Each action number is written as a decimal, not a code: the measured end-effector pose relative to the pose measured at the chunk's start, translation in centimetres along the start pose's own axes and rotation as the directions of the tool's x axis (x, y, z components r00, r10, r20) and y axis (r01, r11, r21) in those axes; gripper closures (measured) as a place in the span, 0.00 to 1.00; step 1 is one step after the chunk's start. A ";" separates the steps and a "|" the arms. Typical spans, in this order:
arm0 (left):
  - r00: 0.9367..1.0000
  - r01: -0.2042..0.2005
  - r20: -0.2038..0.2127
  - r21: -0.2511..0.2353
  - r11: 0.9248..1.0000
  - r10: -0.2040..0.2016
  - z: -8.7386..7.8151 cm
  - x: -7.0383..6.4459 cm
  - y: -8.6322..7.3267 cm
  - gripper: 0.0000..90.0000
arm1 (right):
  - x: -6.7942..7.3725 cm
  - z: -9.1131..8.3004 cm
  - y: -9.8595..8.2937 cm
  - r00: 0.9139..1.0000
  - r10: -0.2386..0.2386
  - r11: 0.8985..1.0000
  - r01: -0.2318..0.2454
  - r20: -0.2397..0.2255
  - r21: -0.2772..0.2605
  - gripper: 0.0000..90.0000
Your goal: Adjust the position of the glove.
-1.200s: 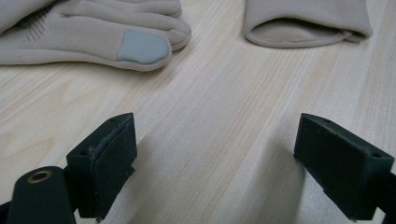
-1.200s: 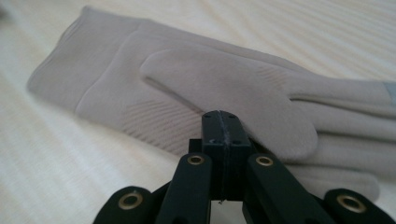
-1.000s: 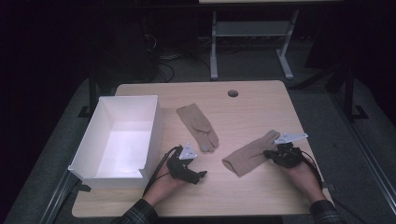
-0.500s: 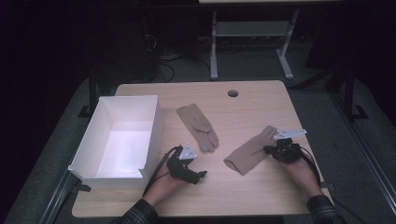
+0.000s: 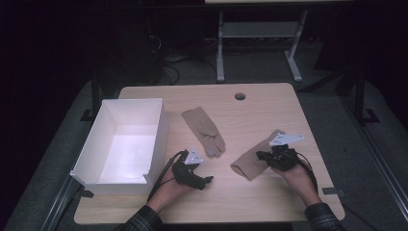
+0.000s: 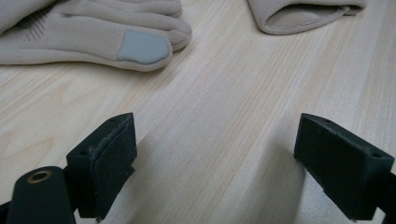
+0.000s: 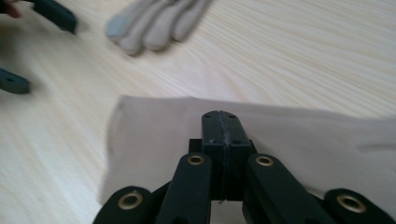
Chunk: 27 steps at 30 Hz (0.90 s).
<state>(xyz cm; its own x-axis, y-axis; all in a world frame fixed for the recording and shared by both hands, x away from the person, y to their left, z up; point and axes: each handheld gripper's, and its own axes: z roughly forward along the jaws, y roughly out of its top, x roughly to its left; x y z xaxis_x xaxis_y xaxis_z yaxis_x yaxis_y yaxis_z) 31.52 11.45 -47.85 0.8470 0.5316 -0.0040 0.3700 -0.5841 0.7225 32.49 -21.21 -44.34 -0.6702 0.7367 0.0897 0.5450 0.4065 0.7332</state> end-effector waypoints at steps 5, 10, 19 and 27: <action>1.000 0.001 0.002 0.000 1.000 -0.001 0.0 0.0 0.0 0.14 | 1.5 1.3 0.9 0.998 -0.041 0.999 0.041 -0.040 -0.003 1.00; 1.000 -0.002 0.001 0.003 1.000 0.002 0.0 0.0 0.0 0.14 | 3.2 3.6 1.8 0.995 -0.070 0.997 0.071 -0.077 0.016 1.00; 1.000 0.001 -0.001 0.002 1.000 -0.001 0.0 0.0 0.0 0.14 | 3.5 5.7 1.5 0.993 -0.089 0.993 0.095 -0.078 0.071 1.00; 1.000 -0.006 -0.004 0.003 1.000 0.006 0.0 0.0 0.0 0.14 | 3.5 4.9 1.0 0.991 -0.103 0.989 0.111 -0.090 0.097 1.00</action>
<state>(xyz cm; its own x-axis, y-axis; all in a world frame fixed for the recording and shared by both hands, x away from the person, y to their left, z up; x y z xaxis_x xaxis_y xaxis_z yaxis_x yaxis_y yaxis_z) 31.51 11.48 -47.82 0.8475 0.5308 0.0034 0.3661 -0.5891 0.7204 33.18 -15.60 -46.55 -0.7650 0.6398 0.0740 0.5136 0.5366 0.6695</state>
